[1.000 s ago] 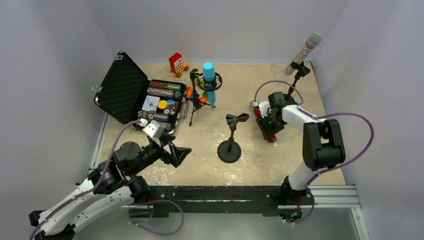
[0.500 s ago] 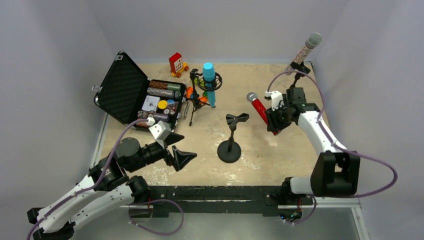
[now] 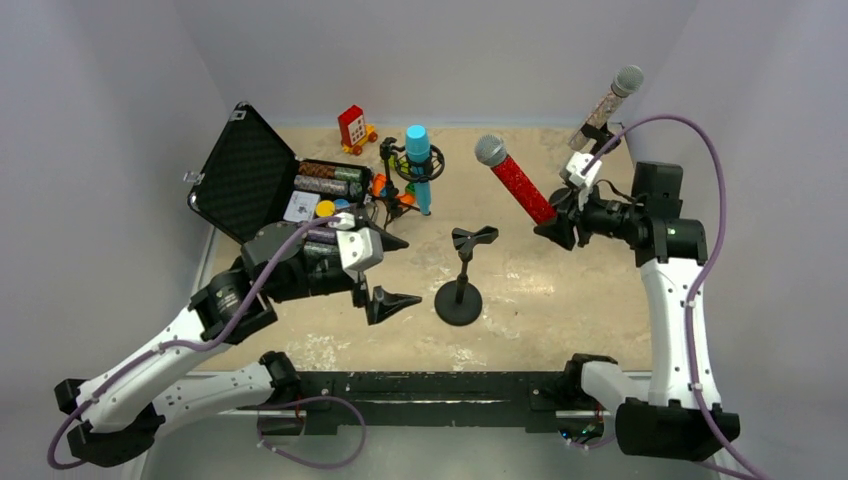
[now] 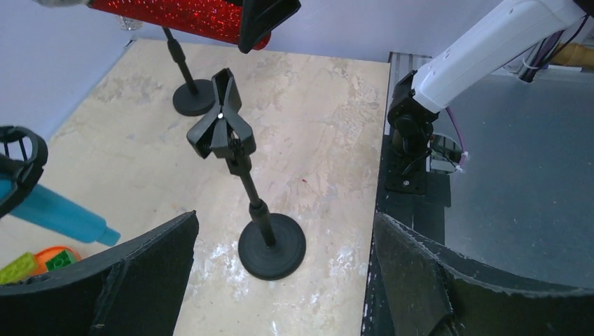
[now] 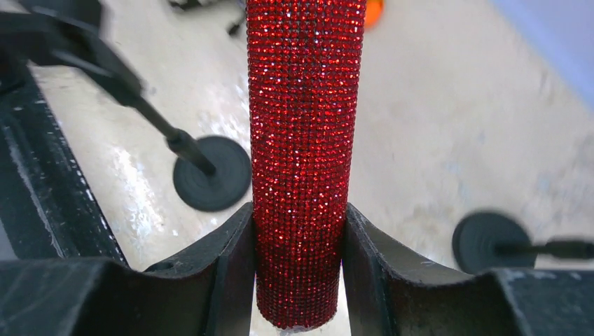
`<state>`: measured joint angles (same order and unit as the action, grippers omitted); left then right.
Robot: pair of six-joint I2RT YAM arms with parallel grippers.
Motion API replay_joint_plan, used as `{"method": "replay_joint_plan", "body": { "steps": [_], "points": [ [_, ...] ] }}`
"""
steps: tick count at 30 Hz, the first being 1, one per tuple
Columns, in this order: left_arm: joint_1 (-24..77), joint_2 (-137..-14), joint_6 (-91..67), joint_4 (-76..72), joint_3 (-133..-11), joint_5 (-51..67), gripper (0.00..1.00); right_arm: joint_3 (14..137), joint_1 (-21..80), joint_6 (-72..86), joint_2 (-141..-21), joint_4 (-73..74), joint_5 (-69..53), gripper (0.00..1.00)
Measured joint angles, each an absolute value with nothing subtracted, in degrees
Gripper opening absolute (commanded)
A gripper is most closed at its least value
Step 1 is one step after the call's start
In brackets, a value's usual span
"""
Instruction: Attach the microphones to the stand
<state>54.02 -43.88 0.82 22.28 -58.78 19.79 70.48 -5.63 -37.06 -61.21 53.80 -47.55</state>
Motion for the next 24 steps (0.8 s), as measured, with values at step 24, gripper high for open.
{"method": "replay_joint_plan", "body": {
  "steps": [24],
  "points": [
    [54.02, -66.43, 13.1, 8.64, -66.39, 21.28, 0.99, 80.01, -3.31, -86.32, -73.41, 83.13, -78.7, 0.0]
  ]
}}
